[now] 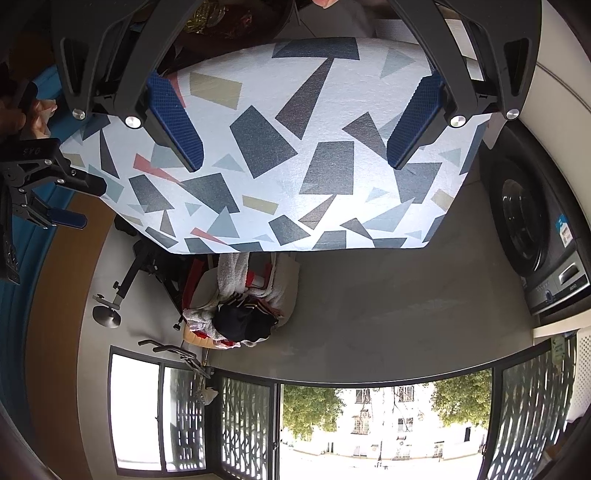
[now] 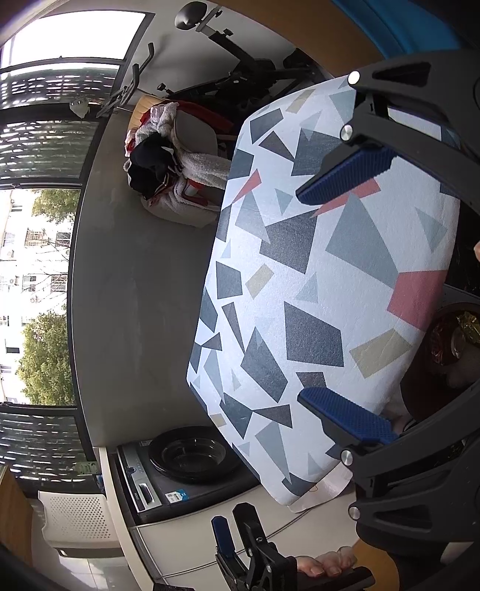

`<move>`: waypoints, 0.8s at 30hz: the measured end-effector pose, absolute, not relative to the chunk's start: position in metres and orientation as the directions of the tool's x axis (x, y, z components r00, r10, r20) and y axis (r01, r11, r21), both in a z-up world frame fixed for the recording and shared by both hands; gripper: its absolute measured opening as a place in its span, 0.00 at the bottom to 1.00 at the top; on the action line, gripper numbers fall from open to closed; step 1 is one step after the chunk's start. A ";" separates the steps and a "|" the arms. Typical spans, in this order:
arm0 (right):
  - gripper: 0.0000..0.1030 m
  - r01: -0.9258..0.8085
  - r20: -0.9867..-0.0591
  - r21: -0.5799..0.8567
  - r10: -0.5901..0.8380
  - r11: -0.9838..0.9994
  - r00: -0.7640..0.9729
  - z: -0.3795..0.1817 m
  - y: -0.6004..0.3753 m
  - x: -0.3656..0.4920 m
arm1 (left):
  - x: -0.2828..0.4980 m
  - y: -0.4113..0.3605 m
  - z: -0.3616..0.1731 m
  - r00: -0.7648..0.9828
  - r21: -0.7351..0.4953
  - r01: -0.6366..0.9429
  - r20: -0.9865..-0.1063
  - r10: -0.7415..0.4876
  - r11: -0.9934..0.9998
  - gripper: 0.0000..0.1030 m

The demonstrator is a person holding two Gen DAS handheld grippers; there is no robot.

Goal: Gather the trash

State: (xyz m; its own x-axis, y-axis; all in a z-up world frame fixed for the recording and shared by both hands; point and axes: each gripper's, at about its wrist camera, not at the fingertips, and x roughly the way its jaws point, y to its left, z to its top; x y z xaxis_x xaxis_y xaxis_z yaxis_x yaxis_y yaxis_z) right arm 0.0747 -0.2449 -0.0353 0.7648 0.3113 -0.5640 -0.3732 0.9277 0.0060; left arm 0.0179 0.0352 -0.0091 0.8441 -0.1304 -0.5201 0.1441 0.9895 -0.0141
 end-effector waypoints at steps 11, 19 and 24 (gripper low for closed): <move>0.94 -0.372 -0.563 0.004 0.310 0.928 0.766 -0.034 -0.245 0.074 | 0.018 0.035 -0.009 0.847 -0.012 0.143 -0.516 -0.128 0.990 0.94; 0.94 -0.375 -0.562 0.000 0.310 0.927 0.767 -0.032 -0.245 0.074 | 0.017 0.034 -0.005 0.849 -0.009 0.146 -0.512 -0.130 0.989 0.94; 0.94 -0.375 -0.561 -0.001 0.310 0.927 0.768 -0.030 -0.245 0.075 | 0.017 0.033 -0.004 0.849 -0.004 0.148 -0.512 -0.130 0.989 0.94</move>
